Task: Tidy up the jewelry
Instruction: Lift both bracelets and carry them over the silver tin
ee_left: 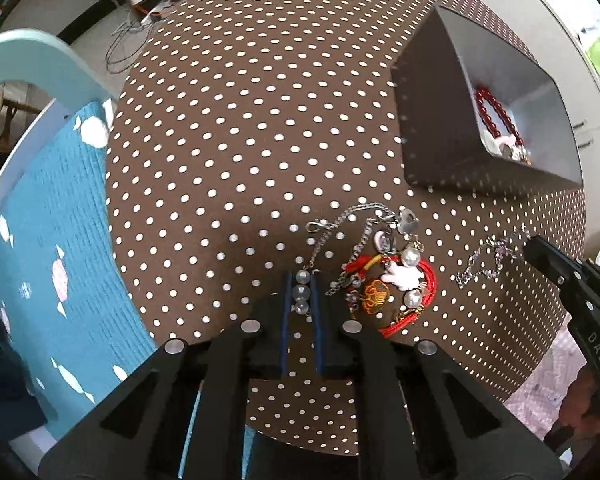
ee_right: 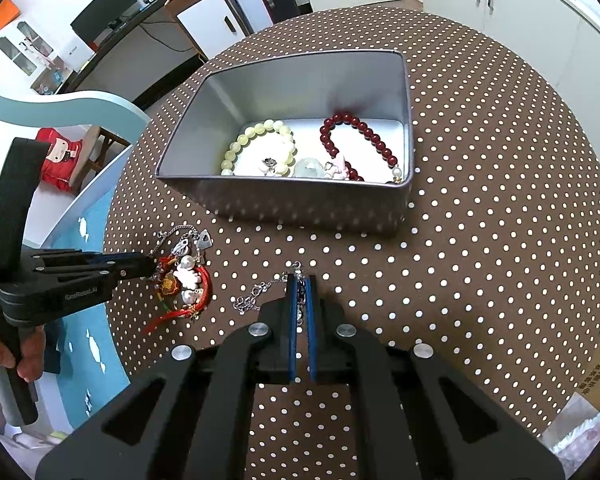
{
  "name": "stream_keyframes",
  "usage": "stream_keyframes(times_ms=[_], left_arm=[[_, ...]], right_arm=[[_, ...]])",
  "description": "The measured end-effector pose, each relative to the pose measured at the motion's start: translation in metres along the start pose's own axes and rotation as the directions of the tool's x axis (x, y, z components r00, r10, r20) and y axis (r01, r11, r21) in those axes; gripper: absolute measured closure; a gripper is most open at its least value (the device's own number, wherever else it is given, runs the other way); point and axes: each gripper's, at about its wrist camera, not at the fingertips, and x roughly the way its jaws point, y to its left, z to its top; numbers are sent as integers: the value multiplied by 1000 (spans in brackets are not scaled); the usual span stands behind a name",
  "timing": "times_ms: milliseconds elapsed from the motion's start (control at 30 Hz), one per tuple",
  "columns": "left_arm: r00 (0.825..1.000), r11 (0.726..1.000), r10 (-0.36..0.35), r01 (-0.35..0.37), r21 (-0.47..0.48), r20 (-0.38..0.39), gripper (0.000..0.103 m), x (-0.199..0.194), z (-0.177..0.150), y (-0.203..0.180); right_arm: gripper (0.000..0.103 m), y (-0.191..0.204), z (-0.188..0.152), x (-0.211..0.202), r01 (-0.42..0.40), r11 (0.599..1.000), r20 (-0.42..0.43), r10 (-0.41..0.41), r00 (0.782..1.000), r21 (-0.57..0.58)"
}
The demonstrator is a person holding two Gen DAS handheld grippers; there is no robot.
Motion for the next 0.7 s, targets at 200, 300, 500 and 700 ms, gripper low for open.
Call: stream_keyframes(times_ms=[200, 300, 500, 700], left_arm=[[999, 1000, -26, 26, -12, 38, 95, -20, -2, 7], [996, 999, -49, 50, -16, 75, 95, -35, -5, 8], [987, 997, -70, 71, -2, 145, 95, -65, 3, 5], [974, 996, -90, 89, 13, 206, 95, -85, 5, 0]], right_arm=[[100, 1, 3, -9, 11, 1000, 27, -11, 1000, 8], [100, 2, 3, -15, 19, 1000, 45, -19, 999, 9], [100, 6, 2, -32, 32, 999, 97, -32, 995, 1], [100, 14, 8, -52, 47, 999, 164, -44, 985, -17]])
